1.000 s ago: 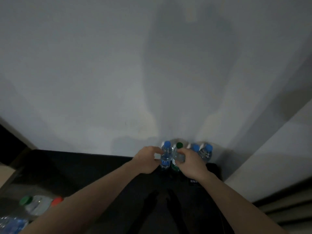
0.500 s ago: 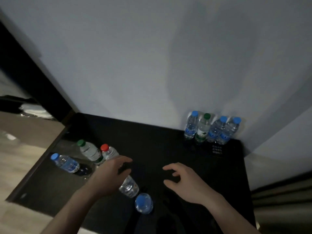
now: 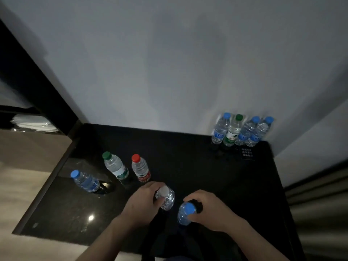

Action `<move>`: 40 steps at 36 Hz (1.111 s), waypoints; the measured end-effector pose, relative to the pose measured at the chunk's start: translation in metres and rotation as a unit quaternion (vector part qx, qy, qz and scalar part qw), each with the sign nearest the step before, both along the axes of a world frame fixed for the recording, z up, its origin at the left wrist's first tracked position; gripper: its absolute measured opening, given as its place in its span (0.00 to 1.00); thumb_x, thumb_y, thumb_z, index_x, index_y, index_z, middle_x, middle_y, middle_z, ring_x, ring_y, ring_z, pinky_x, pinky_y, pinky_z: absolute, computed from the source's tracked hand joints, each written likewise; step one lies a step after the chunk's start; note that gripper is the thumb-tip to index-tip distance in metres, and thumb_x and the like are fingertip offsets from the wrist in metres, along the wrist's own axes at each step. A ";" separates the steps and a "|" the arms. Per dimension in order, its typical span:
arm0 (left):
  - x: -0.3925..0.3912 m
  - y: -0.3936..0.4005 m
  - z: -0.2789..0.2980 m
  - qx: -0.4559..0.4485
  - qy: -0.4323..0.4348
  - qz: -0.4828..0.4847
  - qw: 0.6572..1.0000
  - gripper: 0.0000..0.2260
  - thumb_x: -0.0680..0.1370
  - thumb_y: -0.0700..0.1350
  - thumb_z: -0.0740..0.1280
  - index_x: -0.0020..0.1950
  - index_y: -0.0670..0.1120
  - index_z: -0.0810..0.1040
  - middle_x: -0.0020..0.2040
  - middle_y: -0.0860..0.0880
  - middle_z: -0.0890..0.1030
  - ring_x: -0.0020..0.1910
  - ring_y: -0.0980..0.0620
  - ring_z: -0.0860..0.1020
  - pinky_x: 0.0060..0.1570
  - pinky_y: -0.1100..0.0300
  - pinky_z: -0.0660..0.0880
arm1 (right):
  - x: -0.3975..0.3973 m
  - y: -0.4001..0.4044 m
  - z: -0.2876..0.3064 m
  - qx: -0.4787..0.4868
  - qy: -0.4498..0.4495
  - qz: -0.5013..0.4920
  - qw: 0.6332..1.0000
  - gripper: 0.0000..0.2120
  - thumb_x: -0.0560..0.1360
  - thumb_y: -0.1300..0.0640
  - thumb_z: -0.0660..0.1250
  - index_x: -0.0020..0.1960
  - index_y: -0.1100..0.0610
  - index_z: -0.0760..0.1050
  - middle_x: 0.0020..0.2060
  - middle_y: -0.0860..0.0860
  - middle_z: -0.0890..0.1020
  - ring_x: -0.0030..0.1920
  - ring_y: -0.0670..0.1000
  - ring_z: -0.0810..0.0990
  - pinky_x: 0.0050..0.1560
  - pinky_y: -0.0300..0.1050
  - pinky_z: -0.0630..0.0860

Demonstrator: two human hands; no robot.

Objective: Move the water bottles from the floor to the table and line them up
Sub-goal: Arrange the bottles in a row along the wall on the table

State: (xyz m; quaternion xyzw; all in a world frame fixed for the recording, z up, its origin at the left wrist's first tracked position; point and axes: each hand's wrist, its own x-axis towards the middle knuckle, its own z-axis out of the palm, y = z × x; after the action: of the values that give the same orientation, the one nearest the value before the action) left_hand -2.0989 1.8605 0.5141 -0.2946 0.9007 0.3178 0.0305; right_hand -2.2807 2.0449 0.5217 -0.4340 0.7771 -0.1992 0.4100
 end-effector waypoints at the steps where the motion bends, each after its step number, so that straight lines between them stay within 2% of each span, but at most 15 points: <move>1: 0.001 -0.004 -0.002 0.001 0.007 -0.014 1.000 0.19 0.79 0.53 0.68 0.70 0.58 0.73 0.66 0.61 0.75 0.63 0.61 0.75 0.63 0.63 0.73 | 0.006 0.000 -0.004 0.004 0.000 -0.014 1.000 0.23 0.69 0.48 0.77 0.62 0.41 0.77 0.57 0.38 0.76 0.57 0.39 0.77 0.60 0.38 0.76; 5: -0.002 -0.019 -0.007 0.006 0.022 -0.073 0.997 0.20 0.79 0.51 0.69 0.71 0.56 0.73 0.68 0.59 0.75 0.66 0.60 0.74 0.66 0.61 0.72 | 0.029 -0.001 -0.022 0.018 0.017 -0.065 0.998 0.23 0.67 0.45 0.77 0.60 0.38 0.76 0.57 0.37 0.75 0.56 0.40 0.76 0.60 0.39 0.76; 7: -0.005 -0.025 -0.008 0.010 0.014 -0.093 0.996 0.19 0.80 0.51 0.68 0.71 0.57 0.72 0.68 0.59 0.75 0.65 0.59 0.75 0.66 0.59 0.73 | 0.039 -0.002 -0.027 0.017 0.038 -0.103 0.994 0.21 0.69 0.47 0.77 0.58 0.36 0.75 0.55 0.36 0.75 0.55 0.39 0.77 0.56 0.36 0.76; 10: -0.007 -0.031 -0.010 0.017 0.001 -0.115 0.993 0.17 0.80 0.52 0.68 0.68 0.59 0.72 0.63 0.57 0.78 0.61 0.57 0.77 0.61 0.54 0.77 | 0.051 -0.003 -0.030 0.005 0.066 -0.162 0.984 0.17 0.72 0.47 0.75 0.57 0.35 0.75 0.53 0.35 0.76 0.51 0.37 0.77 0.49 0.31 0.73; 14: -0.005 -0.036 -0.013 0.019 0.007 -0.134 0.991 0.12 0.80 0.52 0.67 0.62 0.61 0.72 0.56 0.57 0.81 0.53 0.58 0.80 0.53 0.53 0.79 | 0.063 -0.004 -0.031 -0.004 0.076 -0.236 0.969 0.14 0.75 0.48 0.73 0.57 0.36 0.75 0.52 0.37 0.79 0.51 0.38 0.79 0.49 0.34 0.76; 17: -0.006 -0.039 -0.013 0.020 0.010 -0.141 0.990 0.11 0.80 0.53 0.67 0.61 0.61 0.71 0.51 0.58 0.81 0.48 0.60 0.80 0.48 0.56 0.81 | 0.070 -0.005 -0.028 0.011 0.090 -0.268 0.959 0.12 0.77 0.47 0.71 0.58 0.37 0.74 0.50 0.38 0.79 0.48 0.38 0.78 0.43 0.34 0.75; 20: -0.008 -0.040 -0.011 0.009 0.009 -0.160 0.987 0.09 0.80 0.53 0.67 0.59 0.61 0.72 0.49 0.58 0.81 0.46 0.61 0.80 0.46 0.57 0.80 | 0.074 -0.006 -0.024 0.018 0.102 -0.289 0.952 0.12 0.78 0.47 0.69 0.58 0.37 0.72 0.50 0.39 0.79 0.46 0.39 0.78 0.40 0.34 0.74; 23: -0.010 -0.039 -0.009 0.000 0.000 -0.162 0.987 0.07 0.80 0.53 0.67 0.56 0.60 0.72 0.46 0.57 0.81 0.44 0.60 0.80 0.46 0.54 0.81 | 0.074 -0.007 -0.018 0.027 0.112 -0.305 0.945 0.12 0.79 0.50 0.68 0.60 0.39 0.72 0.52 0.41 0.78 0.46 0.41 0.78 0.38 0.34 0.74; 29: -0.012 -0.040 -0.005 0.000 -0.014 -0.165 0.986 0.07 0.80 0.53 0.66 0.57 0.59 0.72 0.48 0.56 0.81 0.46 0.57 0.81 0.48 0.51 0.81 | 0.065 -0.007 -0.011 0.018 0.101 -0.280 0.954 0.12 0.79 0.59 0.66 0.54 0.42 0.74 0.50 0.43 0.80 0.48 0.44 0.81 0.41 0.39 0.80; 34: -0.014 -0.042 -0.003 -0.007 -0.015 -0.173 0.985 0.08 0.80 0.53 0.67 0.59 0.57 0.72 0.48 0.55 0.81 0.45 0.56 0.81 0.48 0.52 0.81 | 0.052 -0.008 -0.005 0.012 0.097 -0.230 0.968 0.18 0.75 0.68 0.65 0.49 0.44 0.77 0.52 0.43 0.79 0.54 0.45 0.81 0.52 0.46 0.83; 40: -0.016 -0.044 -0.003 0.009 -0.027 -0.171 0.985 0.09 0.81 0.53 0.66 0.60 0.58 0.71 0.49 0.55 0.81 0.45 0.57 0.80 0.48 0.52 0.81 | 0.034 -0.005 0.002 0.049 0.105 -0.204 0.972 0.12 0.77 0.64 0.67 0.51 0.47 0.78 0.54 0.45 0.78 0.55 0.46 0.79 0.54 0.46 0.82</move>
State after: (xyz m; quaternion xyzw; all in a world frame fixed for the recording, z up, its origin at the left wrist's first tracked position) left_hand -2.1147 1.8163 0.5108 -0.1443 0.9339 0.3076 0.1116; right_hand -2.2472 2.0395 0.5234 -0.2644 0.8968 -0.1938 0.2972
